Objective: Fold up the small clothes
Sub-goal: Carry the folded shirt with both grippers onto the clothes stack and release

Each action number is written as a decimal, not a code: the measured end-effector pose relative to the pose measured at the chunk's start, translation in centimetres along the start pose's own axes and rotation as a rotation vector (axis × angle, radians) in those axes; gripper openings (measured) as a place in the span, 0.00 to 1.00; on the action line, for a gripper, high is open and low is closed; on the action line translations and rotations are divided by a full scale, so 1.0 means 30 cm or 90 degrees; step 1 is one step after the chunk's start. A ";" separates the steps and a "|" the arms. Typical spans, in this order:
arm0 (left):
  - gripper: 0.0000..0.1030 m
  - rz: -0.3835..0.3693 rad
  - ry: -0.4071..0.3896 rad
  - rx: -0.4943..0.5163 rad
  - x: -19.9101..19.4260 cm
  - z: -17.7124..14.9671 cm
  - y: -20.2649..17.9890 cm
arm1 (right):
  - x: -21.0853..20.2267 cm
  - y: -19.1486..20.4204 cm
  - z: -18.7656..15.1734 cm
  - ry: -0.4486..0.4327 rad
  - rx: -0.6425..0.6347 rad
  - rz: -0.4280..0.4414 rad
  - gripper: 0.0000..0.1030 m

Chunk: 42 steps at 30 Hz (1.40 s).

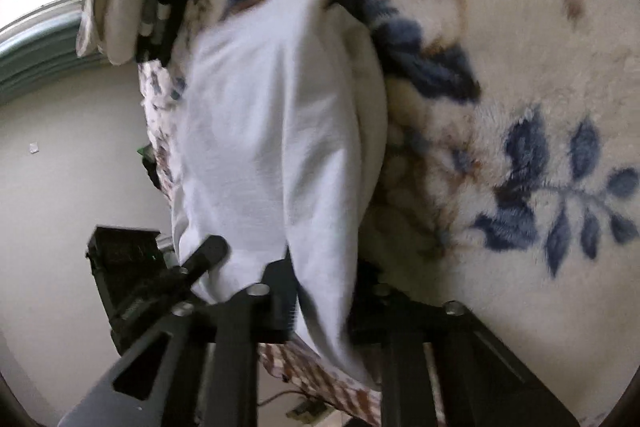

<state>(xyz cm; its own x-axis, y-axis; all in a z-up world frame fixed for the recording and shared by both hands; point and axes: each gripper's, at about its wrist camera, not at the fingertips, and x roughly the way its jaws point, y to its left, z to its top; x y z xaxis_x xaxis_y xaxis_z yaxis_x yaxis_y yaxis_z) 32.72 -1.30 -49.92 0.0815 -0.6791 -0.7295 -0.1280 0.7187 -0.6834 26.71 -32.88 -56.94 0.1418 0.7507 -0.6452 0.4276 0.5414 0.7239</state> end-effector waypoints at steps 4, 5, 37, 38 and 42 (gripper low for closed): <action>0.21 -0.016 -0.038 0.005 -0.105 0.024 -0.087 | -0.092 0.091 -0.013 -0.018 -0.025 0.012 0.13; 0.21 -0.021 -0.044 0.005 -0.146 0.041 -0.093 | -0.118 0.132 -0.012 -0.024 -0.033 0.017 0.13; 0.21 -0.017 -0.143 0.079 -0.380 1.364 -0.264 | -0.077 1.190 1.106 -0.198 -0.175 -0.076 0.12; 0.22 -0.021 -0.141 0.078 -0.374 1.359 -0.253 | -0.073 1.183 1.105 -0.192 -0.181 -0.078 0.12; 0.22 0.017 -0.140 0.112 -0.387 1.293 -0.290 | -0.060 1.220 1.071 -0.174 -0.230 -0.170 0.31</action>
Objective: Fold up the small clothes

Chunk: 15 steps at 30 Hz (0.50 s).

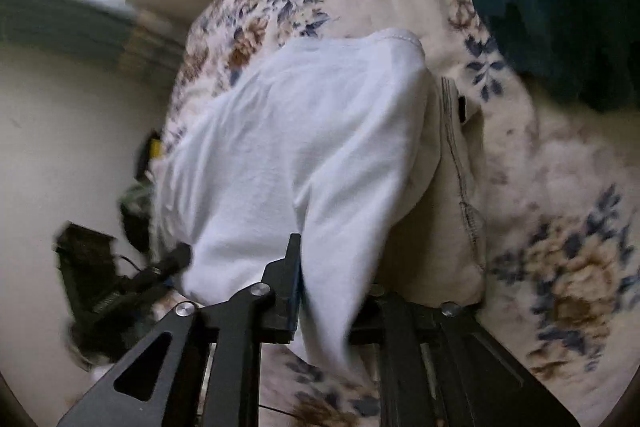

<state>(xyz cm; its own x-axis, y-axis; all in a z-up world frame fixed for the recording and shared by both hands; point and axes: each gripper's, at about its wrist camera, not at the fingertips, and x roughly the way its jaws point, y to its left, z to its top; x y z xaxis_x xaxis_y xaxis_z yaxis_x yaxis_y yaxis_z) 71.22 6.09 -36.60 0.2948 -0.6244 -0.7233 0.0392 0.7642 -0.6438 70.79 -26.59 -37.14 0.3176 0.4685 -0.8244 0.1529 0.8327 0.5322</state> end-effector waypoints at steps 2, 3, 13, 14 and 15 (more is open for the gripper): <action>0.22 0.040 0.001 0.024 -0.018 -0.010 -0.046 | -0.025 0.038 -0.026 -0.008 -0.037 -0.080 0.47; 0.23 0.070 -0.001 0.044 -0.032 -0.011 -0.083 | -0.037 0.056 -0.040 -0.018 -0.048 -0.114 0.55; 0.90 0.373 -0.068 0.221 -0.162 -0.137 -0.327 | -0.309 0.232 -0.282 -0.169 -0.061 -0.412 1.00; 0.90 0.372 -0.069 0.224 -0.170 -0.137 -0.321 | -0.362 0.247 -0.308 -0.187 -0.052 -0.424 1.00; 0.90 0.379 -0.075 0.231 -0.199 -0.157 -0.340 | -0.402 0.262 -0.326 -0.200 -0.051 -0.433 1.00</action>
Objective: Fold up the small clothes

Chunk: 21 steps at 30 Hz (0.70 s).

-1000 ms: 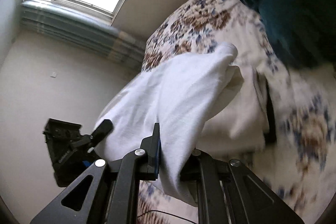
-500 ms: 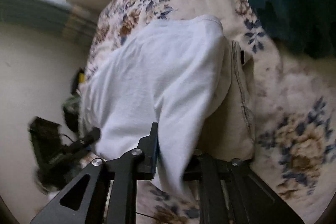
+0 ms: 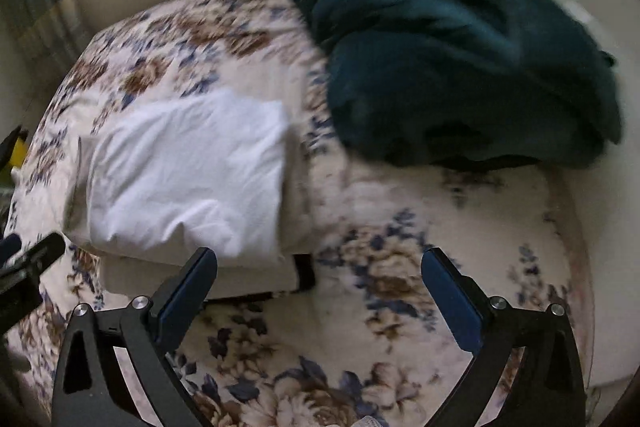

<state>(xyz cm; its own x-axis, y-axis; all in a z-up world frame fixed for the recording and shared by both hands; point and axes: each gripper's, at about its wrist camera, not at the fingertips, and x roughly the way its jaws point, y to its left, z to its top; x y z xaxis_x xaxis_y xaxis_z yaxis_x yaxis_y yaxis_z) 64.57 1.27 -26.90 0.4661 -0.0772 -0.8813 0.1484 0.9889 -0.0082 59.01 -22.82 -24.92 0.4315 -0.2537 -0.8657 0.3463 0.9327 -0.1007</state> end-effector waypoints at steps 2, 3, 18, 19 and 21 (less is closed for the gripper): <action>0.90 -0.001 -0.012 0.004 -0.070 -0.014 -0.005 | -0.121 -0.035 -0.016 -0.029 0.009 -0.016 1.00; 0.90 -0.001 -0.019 0.004 -0.118 -0.022 -0.010 | -0.174 -0.047 -0.024 -0.039 0.011 -0.017 1.00; 0.90 0.011 -0.155 0.000 -0.985 -0.331 -0.095 | -1.162 -0.264 -0.320 -0.193 0.000 0.022 1.00; 0.90 0.009 -0.159 -0.001 -1.022 -0.350 -0.098 | -1.230 -0.284 -0.351 -0.203 0.000 0.027 1.00; 0.90 0.008 -0.173 0.000 -1.117 -0.397 -0.105 | -1.337 -0.313 -0.399 -0.216 -0.001 0.035 1.00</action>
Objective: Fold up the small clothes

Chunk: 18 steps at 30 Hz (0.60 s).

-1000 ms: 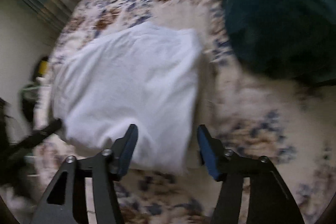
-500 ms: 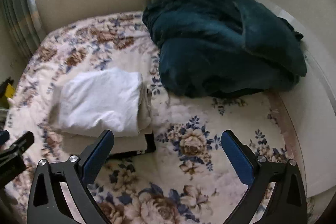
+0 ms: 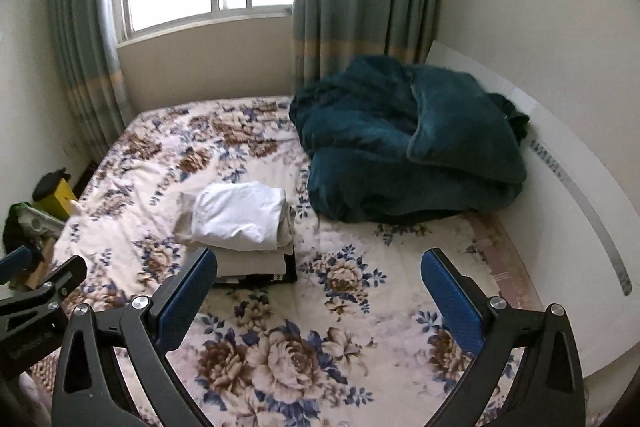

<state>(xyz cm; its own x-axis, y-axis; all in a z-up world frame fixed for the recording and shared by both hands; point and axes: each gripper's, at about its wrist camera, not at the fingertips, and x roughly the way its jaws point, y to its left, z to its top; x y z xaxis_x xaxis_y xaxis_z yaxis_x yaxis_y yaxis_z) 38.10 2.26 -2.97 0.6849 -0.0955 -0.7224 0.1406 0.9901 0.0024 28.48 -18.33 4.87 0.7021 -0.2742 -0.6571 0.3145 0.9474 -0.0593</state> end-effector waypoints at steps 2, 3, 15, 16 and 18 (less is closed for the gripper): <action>0.90 0.009 -0.015 -0.001 -0.090 -0.020 -0.005 | -0.098 -0.019 -0.011 -0.009 0.002 0.009 1.00; 0.90 0.008 -0.018 -0.003 -0.118 -0.026 -0.005 | -0.160 -0.029 -0.019 -0.015 0.001 0.014 1.00; 0.90 0.035 -0.079 -0.018 -0.370 -0.089 0.001 | -0.503 -0.083 -0.066 -0.053 -0.006 0.067 1.00; 0.90 0.036 -0.083 -0.020 -0.378 -0.091 0.004 | -0.503 -0.081 -0.067 -0.053 -0.007 0.068 1.00; 0.95 0.042 -0.087 -0.019 -0.394 -0.097 0.004 | -0.516 -0.081 -0.076 -0.053 -0.006 0.075 1.00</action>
<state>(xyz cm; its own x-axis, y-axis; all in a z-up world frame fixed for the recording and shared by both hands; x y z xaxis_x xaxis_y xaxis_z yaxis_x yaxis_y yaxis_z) 27.94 3.80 3.57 0.7834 -0.0406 -0.6201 0.0711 0.9972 0.0247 15.40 -16.02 13.48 0.7842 -0.1738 -0.5957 0.2214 0.9752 0.0069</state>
